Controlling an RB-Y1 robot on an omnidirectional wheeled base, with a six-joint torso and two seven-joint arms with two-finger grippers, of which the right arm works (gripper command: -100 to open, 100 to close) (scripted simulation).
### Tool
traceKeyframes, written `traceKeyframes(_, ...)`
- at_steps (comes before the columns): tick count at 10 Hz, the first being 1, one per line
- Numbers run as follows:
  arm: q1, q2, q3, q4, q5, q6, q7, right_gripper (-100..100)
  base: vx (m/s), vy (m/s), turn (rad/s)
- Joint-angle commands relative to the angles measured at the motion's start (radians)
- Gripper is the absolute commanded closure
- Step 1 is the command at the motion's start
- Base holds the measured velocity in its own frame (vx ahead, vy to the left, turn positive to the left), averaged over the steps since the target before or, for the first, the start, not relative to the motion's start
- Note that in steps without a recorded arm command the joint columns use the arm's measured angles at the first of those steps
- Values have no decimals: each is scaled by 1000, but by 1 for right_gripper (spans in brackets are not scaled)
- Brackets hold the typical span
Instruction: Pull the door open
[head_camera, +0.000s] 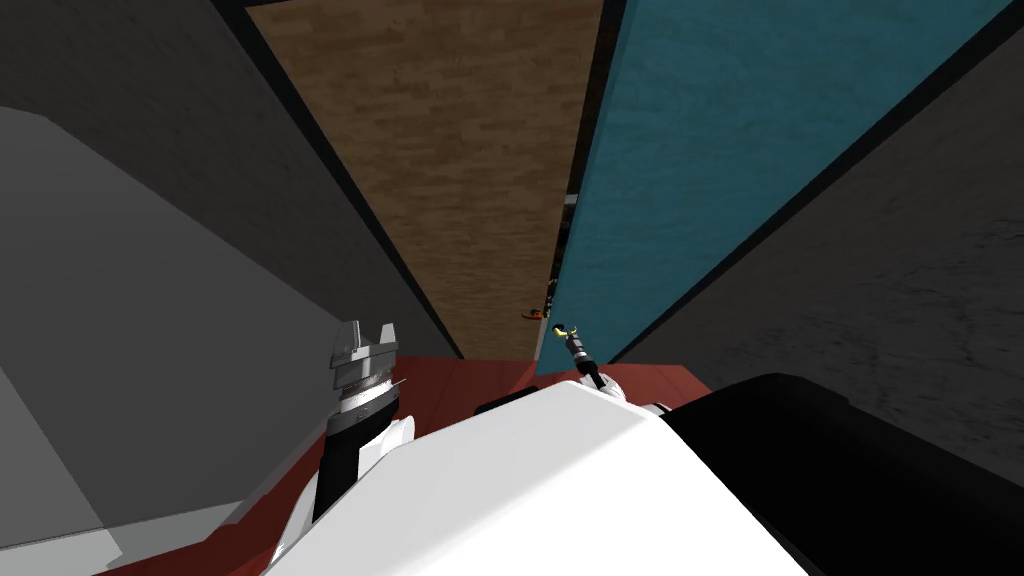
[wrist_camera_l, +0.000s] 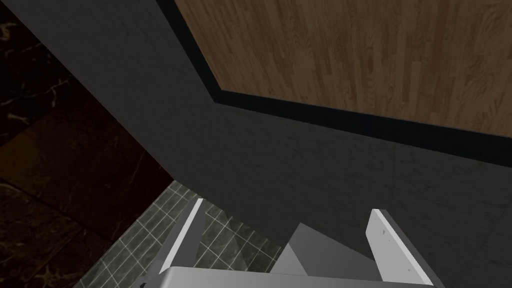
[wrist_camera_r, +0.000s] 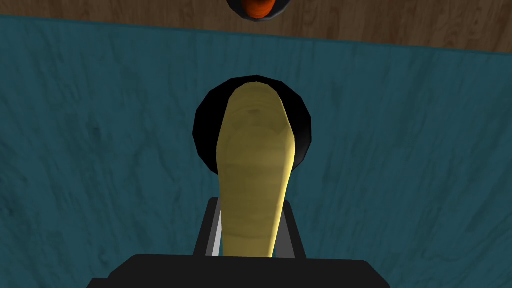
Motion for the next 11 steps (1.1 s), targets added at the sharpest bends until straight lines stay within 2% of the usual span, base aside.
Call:
traceKeyframes(1,0,-1,-1,0,-1,-1,-1,100,0,0,0)
traceKeyframes(2,17,-14,14,-2,11,-21,-21,100,-130,-47,147)
traceKeyframes(4,33,-27,29,-4,22,-43,-41,100,-180,-69,131)
traceKeyframes(9,91,-77,89,-15,65,-127,-121,100,-227,-57,145)
traceKeyframes(10,80,-72,80,-5,59,-116,-108,100,-96,-33,24)
traceKeyframes(11,101,-81,90,5,69,-153,-124,100,-169,-30,150)
